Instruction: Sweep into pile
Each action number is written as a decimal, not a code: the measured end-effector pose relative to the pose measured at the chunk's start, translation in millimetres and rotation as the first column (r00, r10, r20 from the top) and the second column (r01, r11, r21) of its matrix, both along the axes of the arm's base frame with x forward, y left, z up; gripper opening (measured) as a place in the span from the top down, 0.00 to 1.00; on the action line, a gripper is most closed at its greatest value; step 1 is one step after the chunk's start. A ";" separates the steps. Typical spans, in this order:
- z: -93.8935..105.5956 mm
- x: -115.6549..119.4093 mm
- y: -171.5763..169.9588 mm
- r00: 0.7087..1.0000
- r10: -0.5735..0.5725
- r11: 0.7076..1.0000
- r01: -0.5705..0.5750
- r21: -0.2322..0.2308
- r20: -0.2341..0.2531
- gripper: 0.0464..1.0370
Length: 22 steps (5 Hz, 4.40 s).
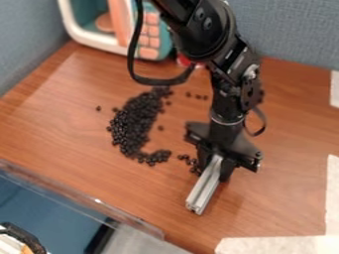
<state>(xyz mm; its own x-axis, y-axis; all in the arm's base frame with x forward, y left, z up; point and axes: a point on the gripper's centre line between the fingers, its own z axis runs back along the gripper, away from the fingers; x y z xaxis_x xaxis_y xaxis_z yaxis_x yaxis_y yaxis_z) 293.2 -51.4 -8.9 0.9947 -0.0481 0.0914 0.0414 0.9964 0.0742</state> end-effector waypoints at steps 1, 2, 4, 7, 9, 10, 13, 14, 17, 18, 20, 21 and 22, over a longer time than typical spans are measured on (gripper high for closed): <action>0.7 4.4 13.6 1.000 -0.006 1.000 0.006 0.022 0.012 0.67; 1.2 8.3 28.6 1.000 0.000 0.999 0.000 0.038 0.017 0.67; 2.8 15.4 52.0 1.000 0.009 0.997 -0.010 0.077 0.021 0.67; 5.4 18.8 107.2 0.999 0.045 0.983 -0.047 0.179 0.016 0.67; 6.2 20.8 130.1 0.996 0.083 0.977 -0.084 0.196 0.010 0.67; 5.7 18.9 127.8 0.996 0.088 0.981 -0.087 0.176 -0.001 0.67; 50.1 6.8 92.1 0.994 0.106 0.992 -0.104 0.068 -0.015 0.67; 55.8 17.3 62.4 0.997 0.081 0.996 -0.081 0.024 -0.003 0.67; 13.8 83.0 21.1 0.993 0.105 0.994 -0.106 -0.024 -0.056 0.67; 8.6 105.2 22.0 0.990 0.135 0.990 -0.136 -0.026 -0.043 0.67; 9.1 132.7 41.3 0.980 0.197 0.979 -0.198 -0.041 -0.030 0.67; 9.1 137.4 55.5 0.973 0.231 0.972 -0.232 -0.048 -0.026 0.67; 9.8 135.9 82.5 0.956 0.291 0.955 -0.292 -0.046 -0.030 0.67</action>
